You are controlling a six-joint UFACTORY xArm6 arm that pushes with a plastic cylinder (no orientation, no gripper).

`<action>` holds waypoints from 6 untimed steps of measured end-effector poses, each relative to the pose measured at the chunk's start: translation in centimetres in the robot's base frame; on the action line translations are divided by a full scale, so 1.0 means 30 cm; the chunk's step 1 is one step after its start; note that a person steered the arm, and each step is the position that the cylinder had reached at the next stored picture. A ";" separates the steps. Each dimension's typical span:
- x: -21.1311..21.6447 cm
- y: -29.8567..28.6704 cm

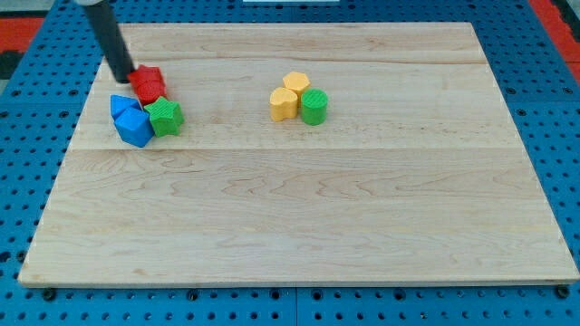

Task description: Place the cube below the green star

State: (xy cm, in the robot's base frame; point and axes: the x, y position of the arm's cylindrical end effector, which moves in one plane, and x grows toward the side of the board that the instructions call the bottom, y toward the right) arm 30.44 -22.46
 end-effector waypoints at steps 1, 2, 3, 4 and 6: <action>0.002 -0.114; 0.093 -0.023; 0.114 0.102; 0.110 0.020; 0.441 0.074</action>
